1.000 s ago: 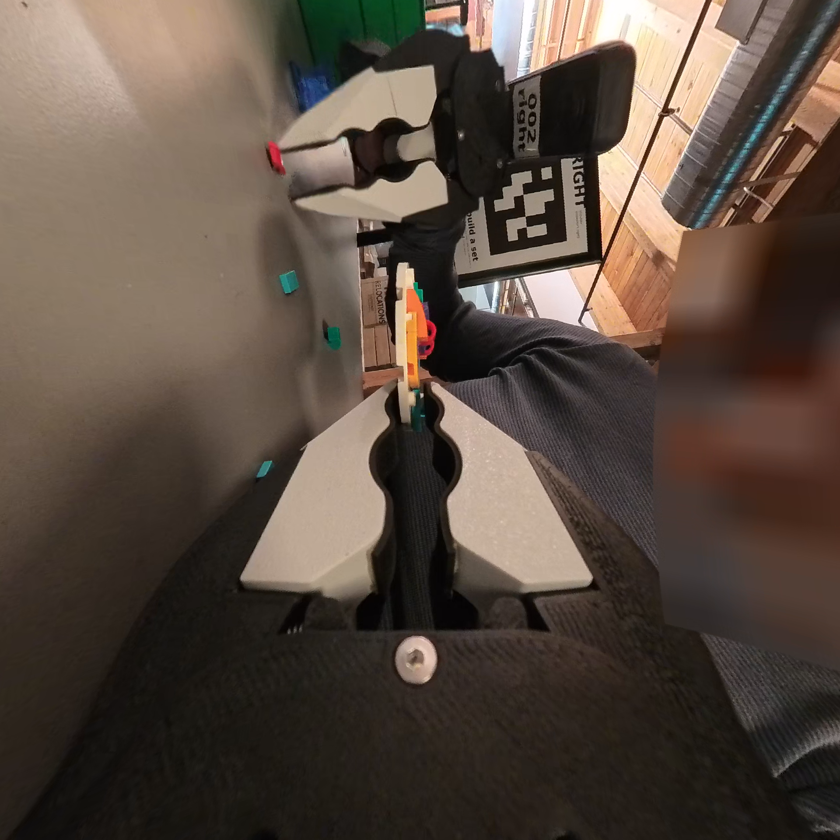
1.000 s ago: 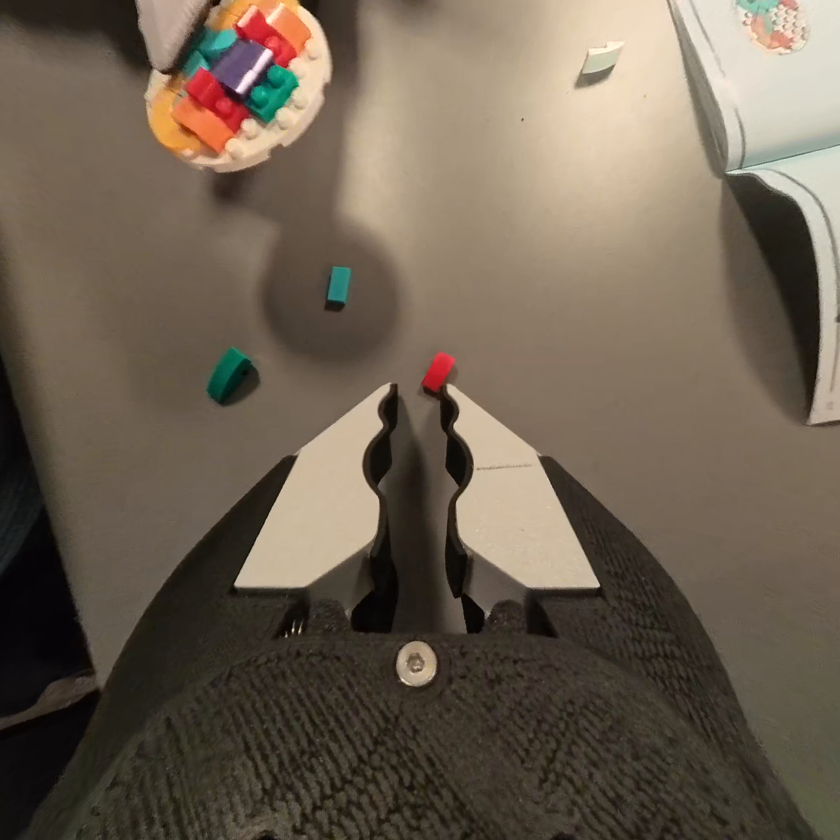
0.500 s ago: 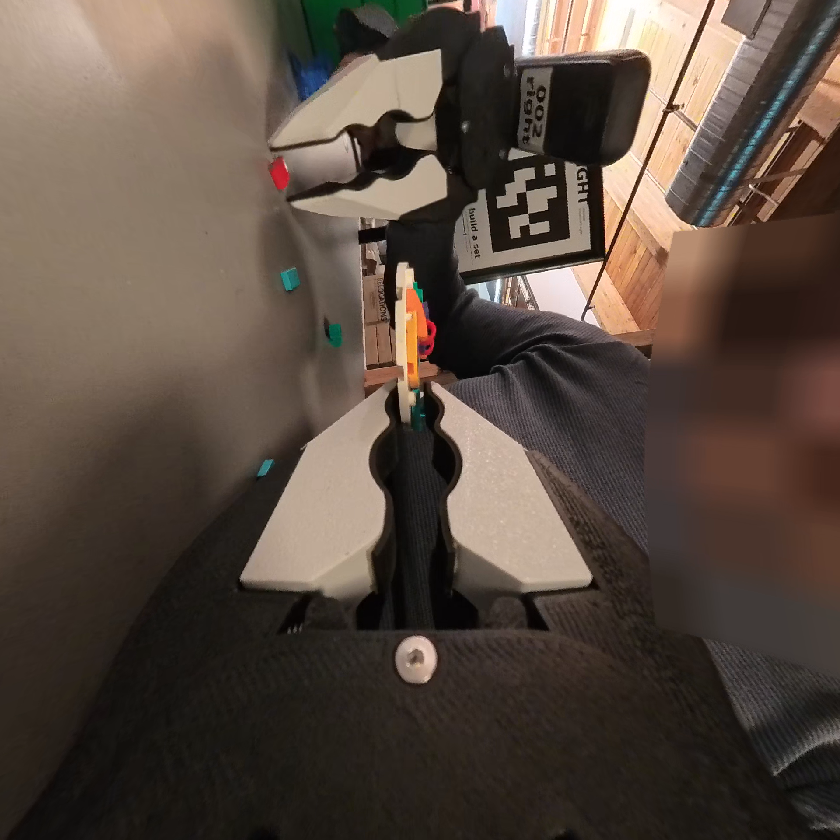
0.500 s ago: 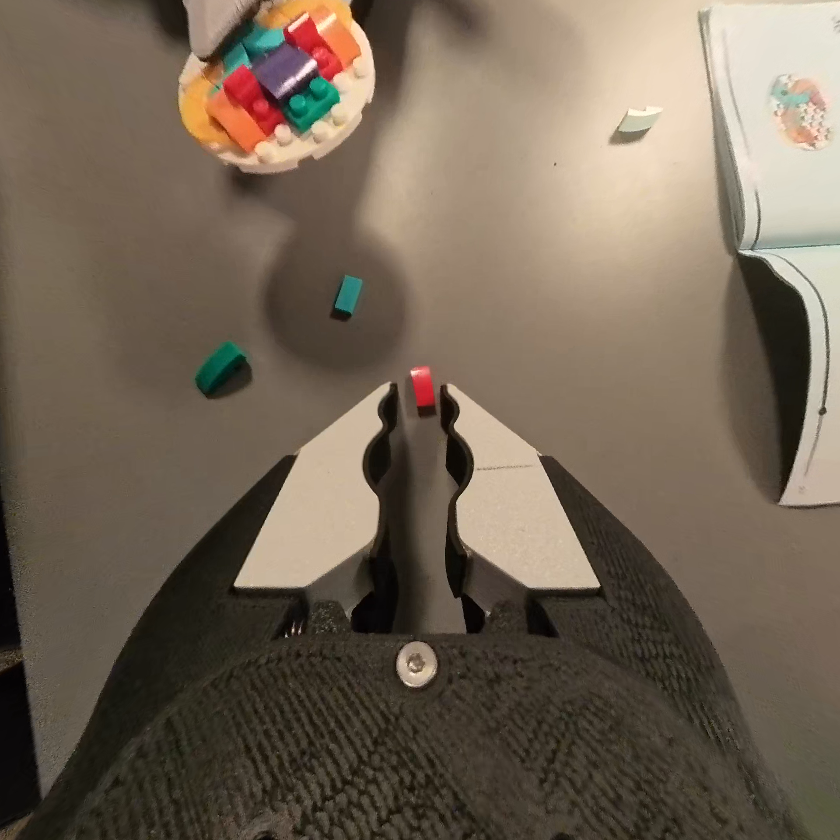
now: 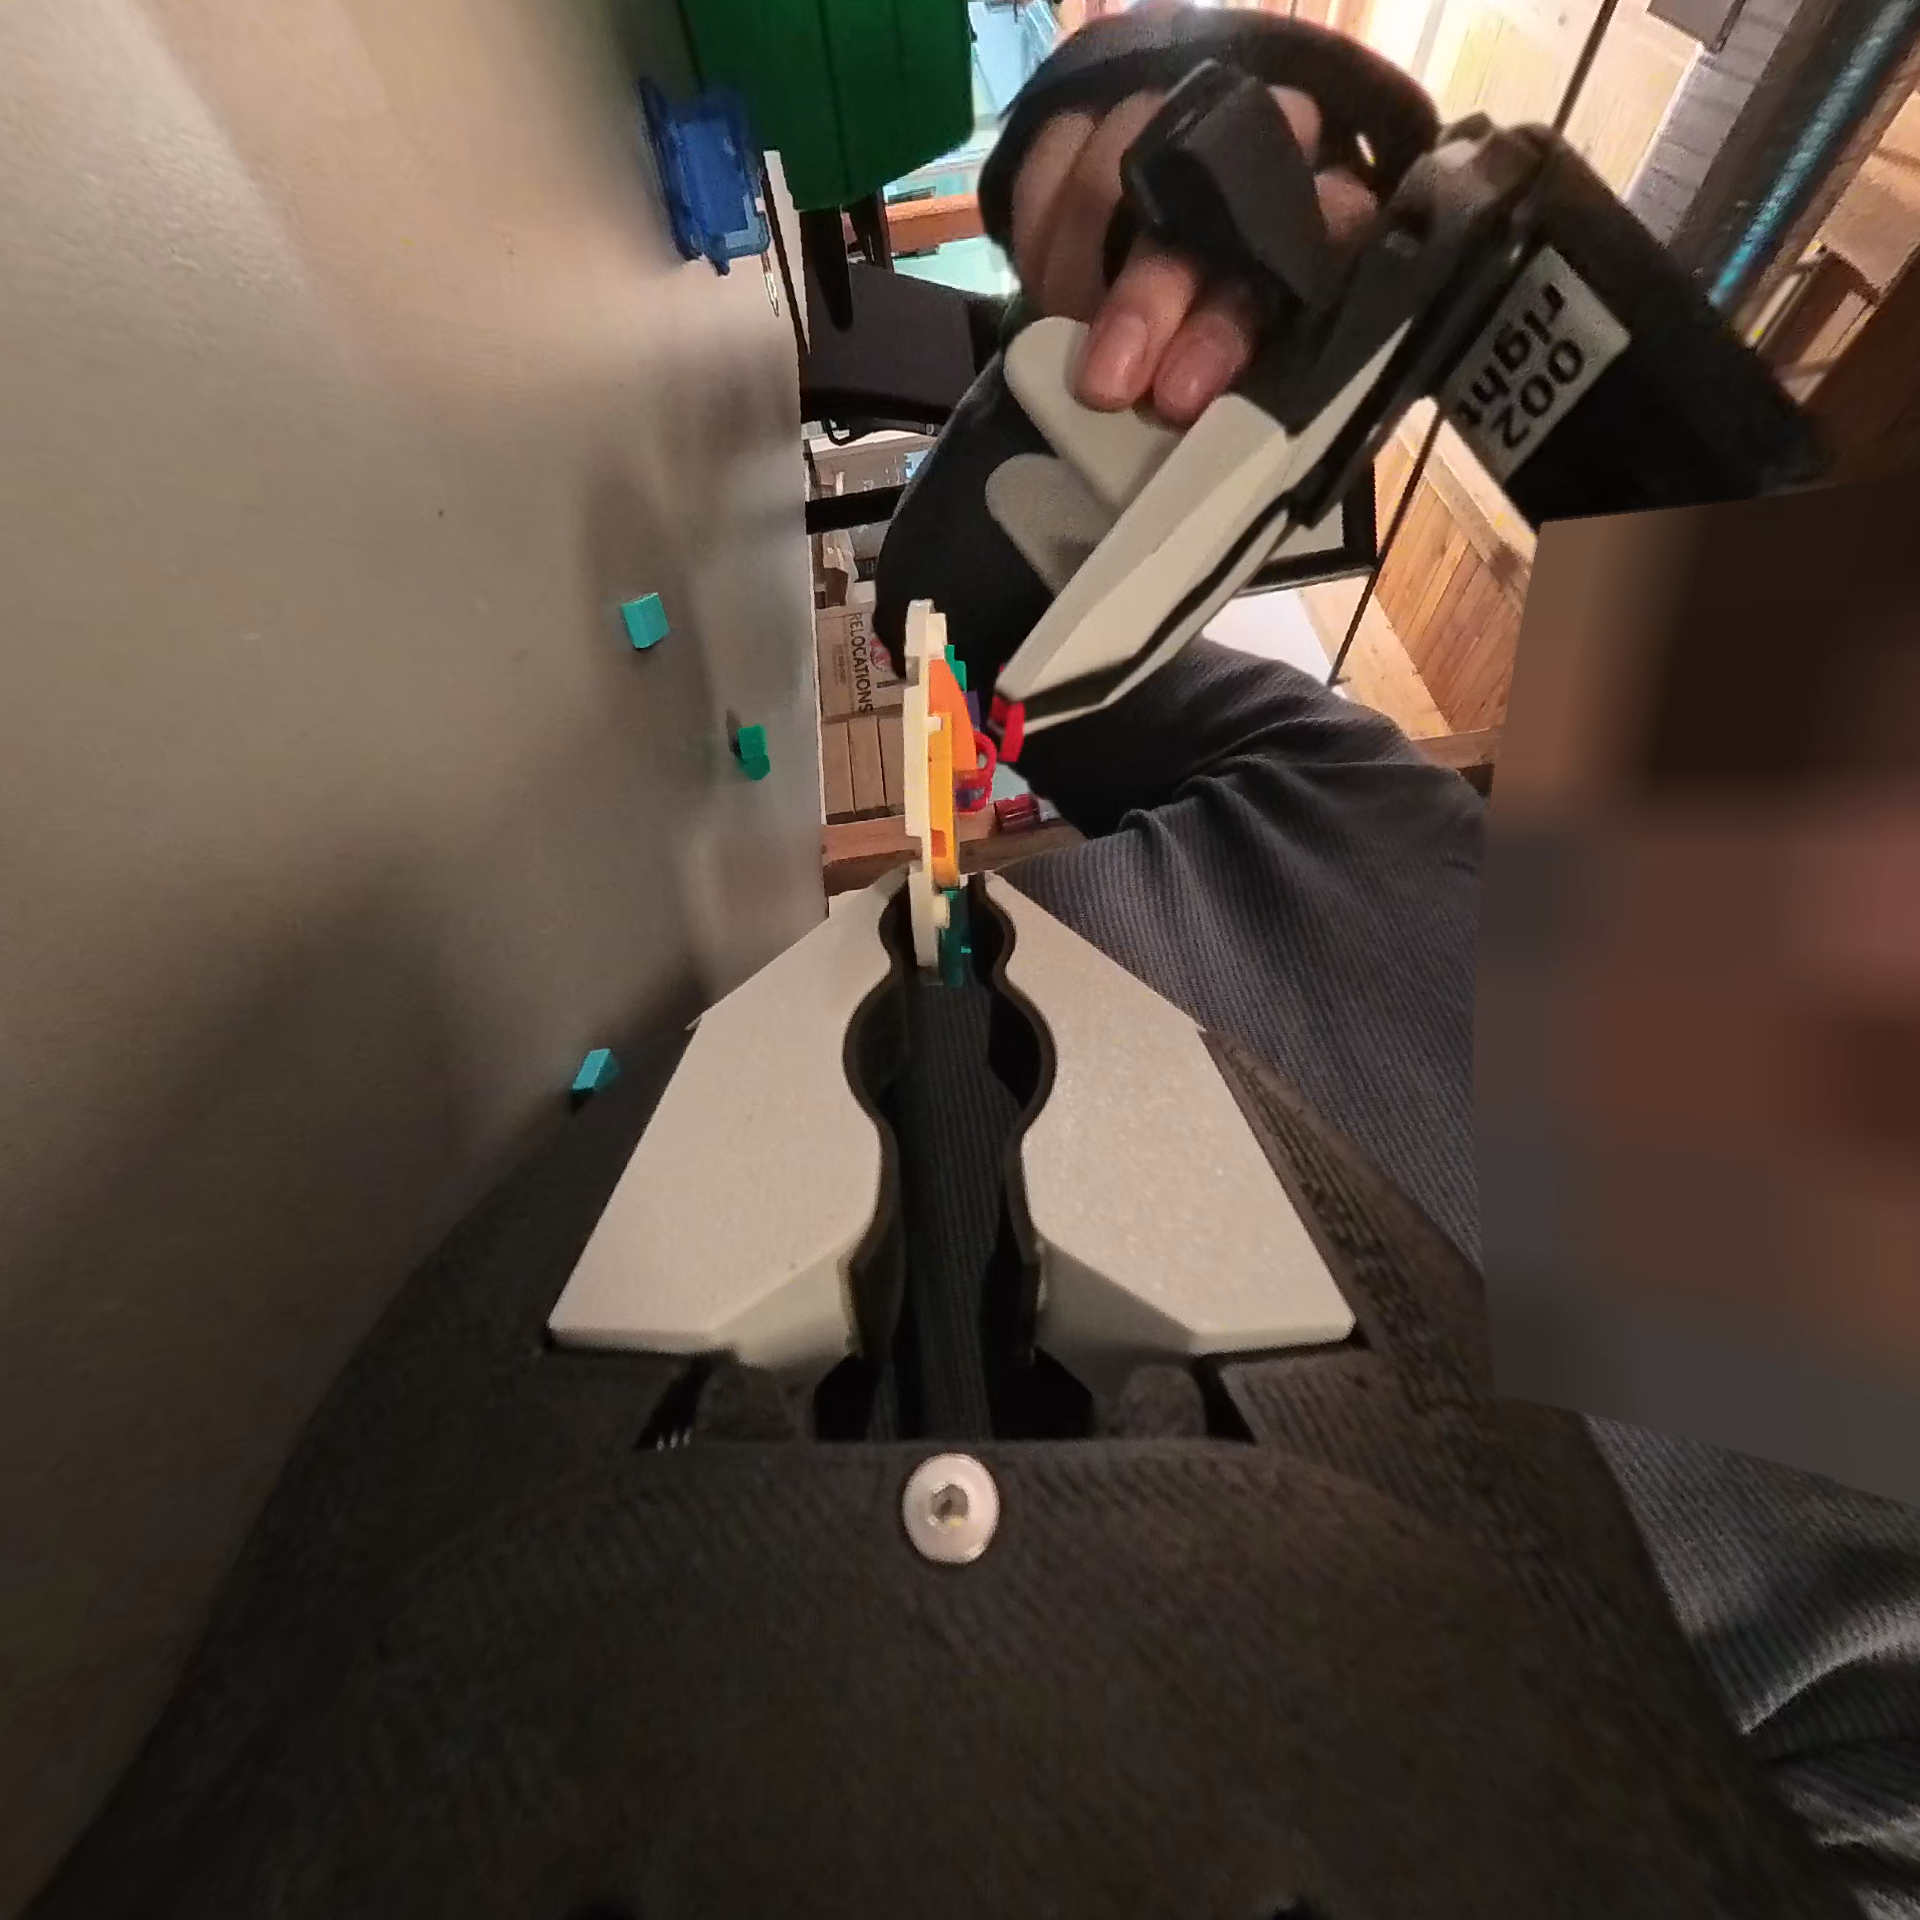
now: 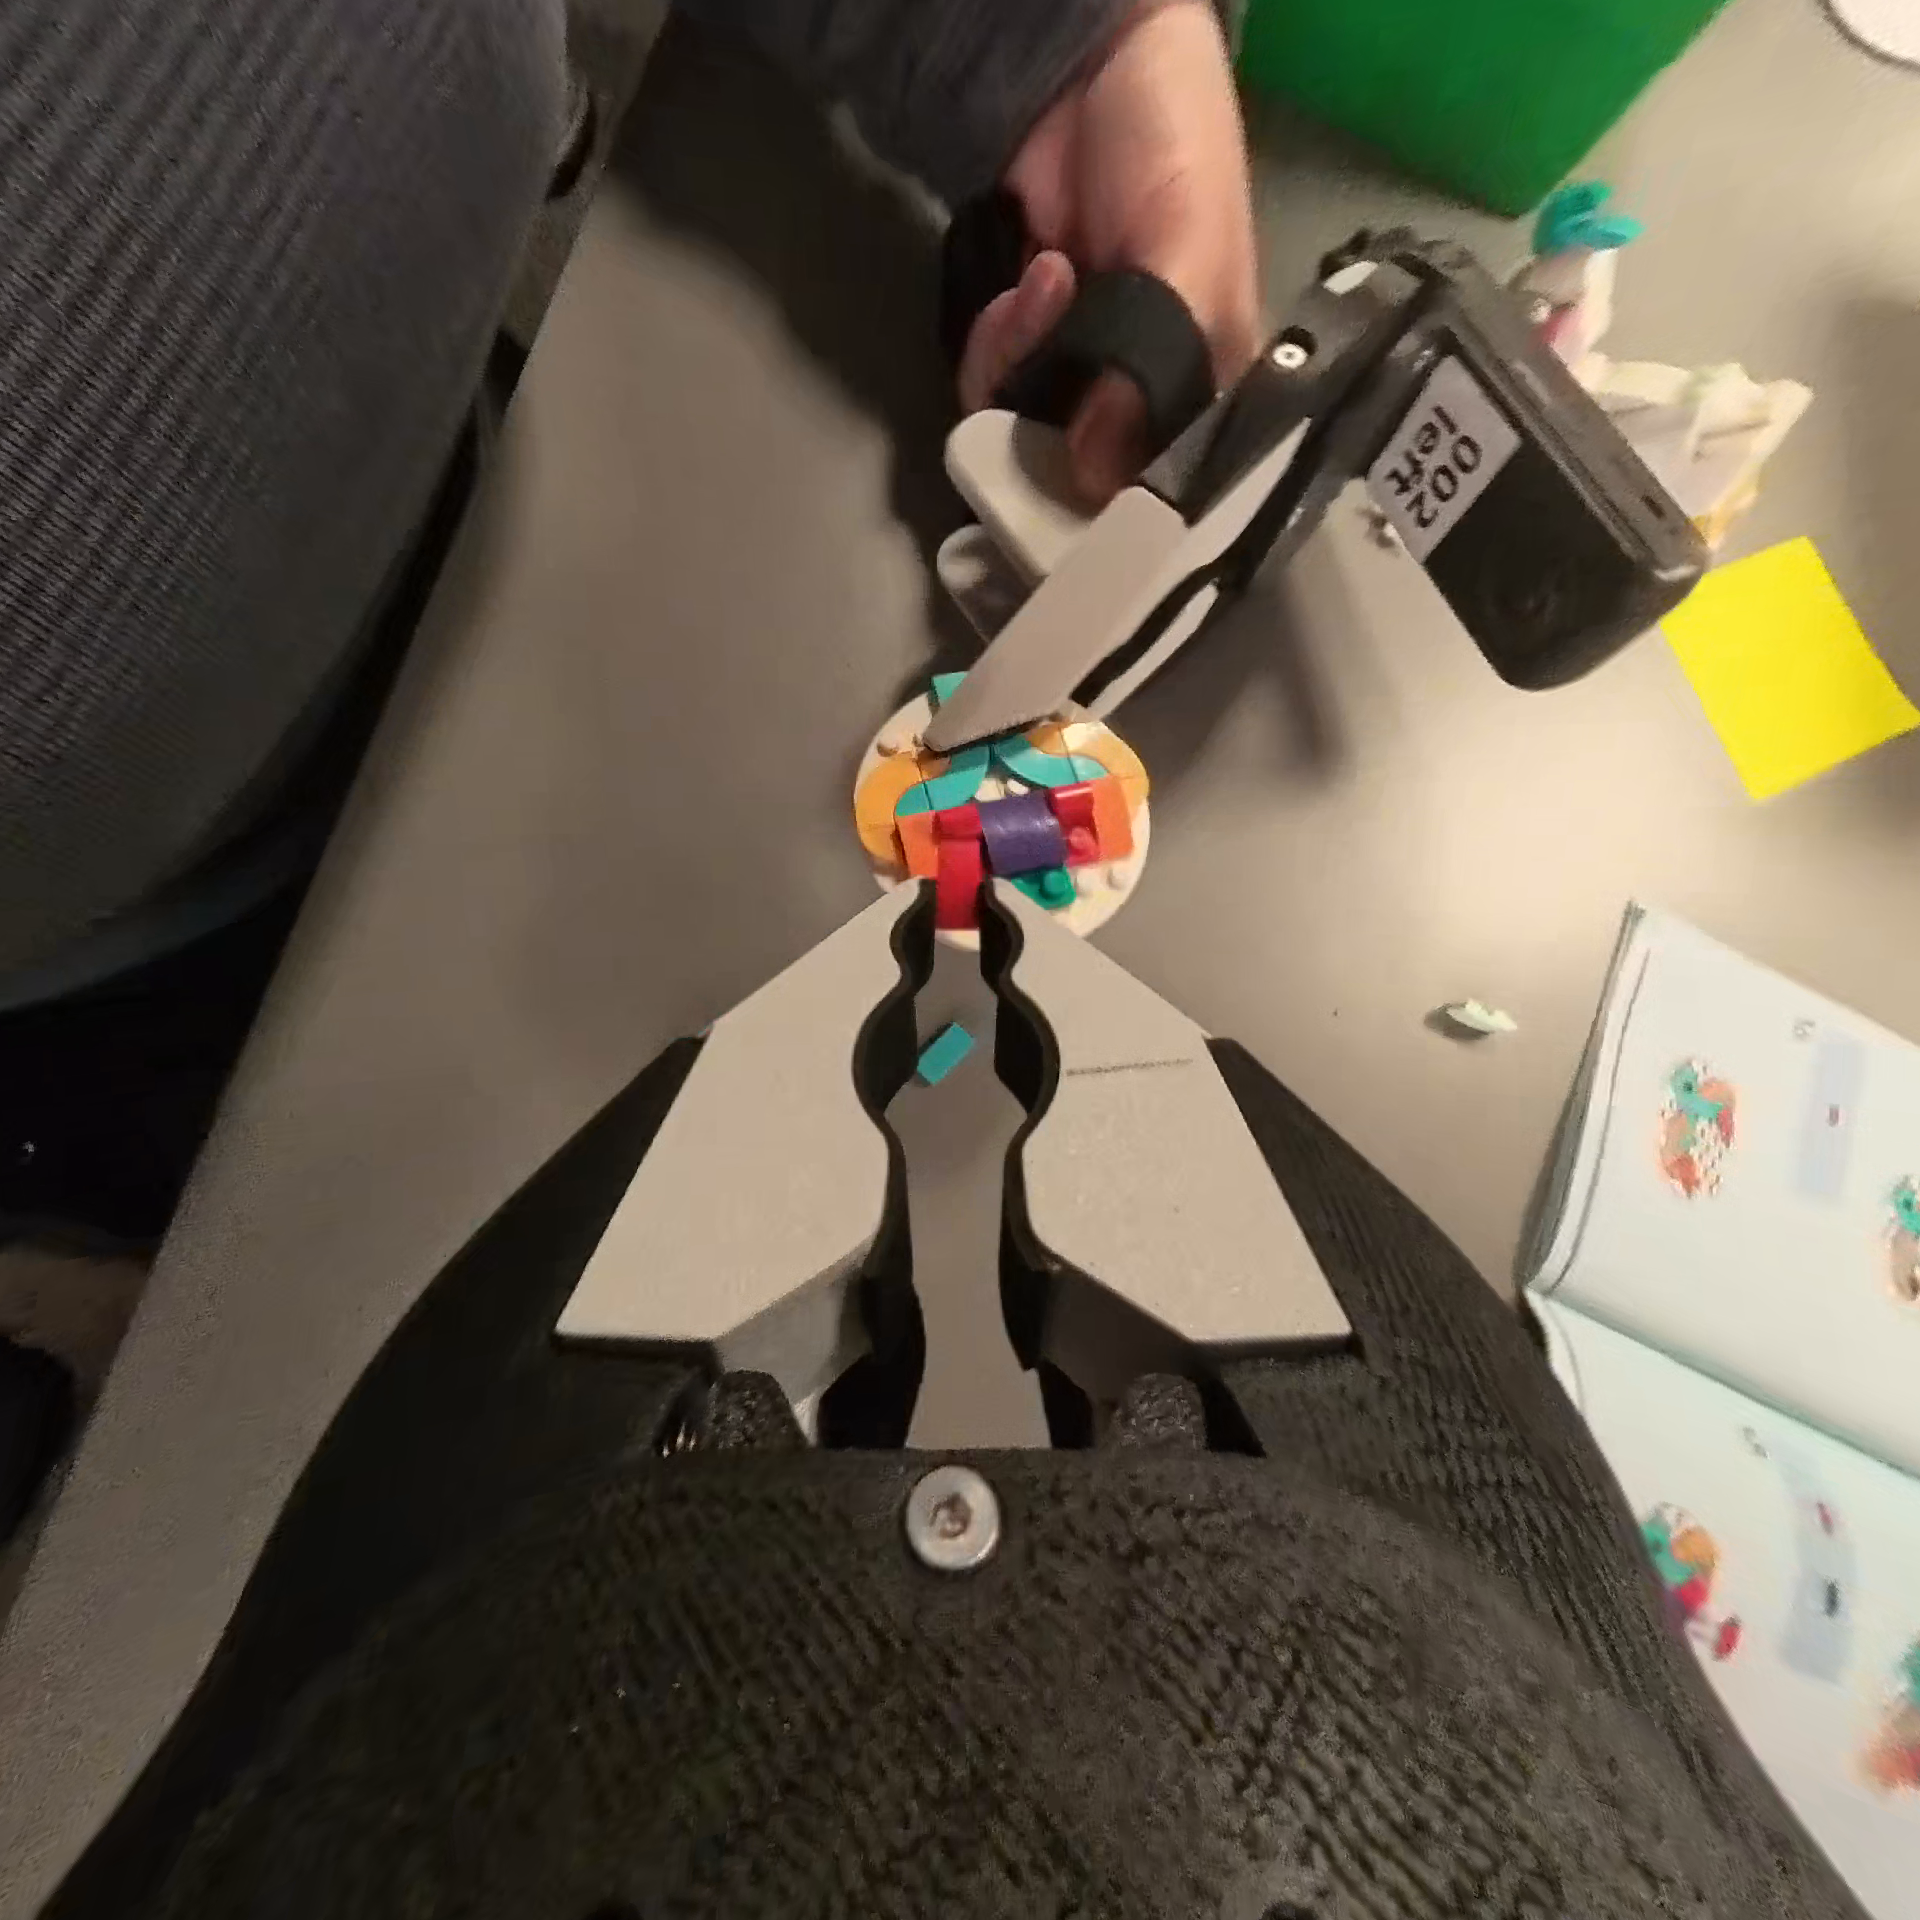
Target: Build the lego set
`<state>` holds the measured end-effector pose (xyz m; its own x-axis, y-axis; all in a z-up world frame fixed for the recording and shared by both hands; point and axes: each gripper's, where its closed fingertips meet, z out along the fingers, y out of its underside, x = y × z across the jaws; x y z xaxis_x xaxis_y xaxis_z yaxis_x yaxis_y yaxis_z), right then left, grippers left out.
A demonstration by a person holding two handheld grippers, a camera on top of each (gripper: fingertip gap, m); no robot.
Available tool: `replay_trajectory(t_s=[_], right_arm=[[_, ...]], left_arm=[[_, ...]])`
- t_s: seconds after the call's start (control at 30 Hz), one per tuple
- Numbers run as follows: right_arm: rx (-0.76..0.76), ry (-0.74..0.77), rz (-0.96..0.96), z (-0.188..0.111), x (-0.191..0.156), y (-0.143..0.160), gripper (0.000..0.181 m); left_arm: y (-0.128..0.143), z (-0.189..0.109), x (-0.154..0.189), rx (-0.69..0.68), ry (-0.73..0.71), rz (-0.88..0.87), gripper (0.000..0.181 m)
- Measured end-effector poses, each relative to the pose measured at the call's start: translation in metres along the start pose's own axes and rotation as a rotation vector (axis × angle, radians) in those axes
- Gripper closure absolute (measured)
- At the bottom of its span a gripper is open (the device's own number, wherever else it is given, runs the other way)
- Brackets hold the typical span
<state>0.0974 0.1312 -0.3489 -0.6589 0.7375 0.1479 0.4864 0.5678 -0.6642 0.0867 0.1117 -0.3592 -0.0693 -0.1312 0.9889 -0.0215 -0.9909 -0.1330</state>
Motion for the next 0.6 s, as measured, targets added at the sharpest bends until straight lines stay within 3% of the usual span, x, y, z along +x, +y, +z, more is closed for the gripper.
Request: replay_trajectory(t_s=[0.13, 0.6], right_arm=[[-0.086, -0.013, -0.05, 0.0068, 0.0018, 0.0071, 0.175], [-0.1, 0.031, -0.115, 0.0071, 0.0032, 0.0027, 0.168]], left_arm=[[0.0002, 0.0003, -0.0014, -0.001, -0.009, -0.002, 0.174], [0.0009, 0.0006, 0.0002, -0.006, 0.002, -0.001, 0.174]])
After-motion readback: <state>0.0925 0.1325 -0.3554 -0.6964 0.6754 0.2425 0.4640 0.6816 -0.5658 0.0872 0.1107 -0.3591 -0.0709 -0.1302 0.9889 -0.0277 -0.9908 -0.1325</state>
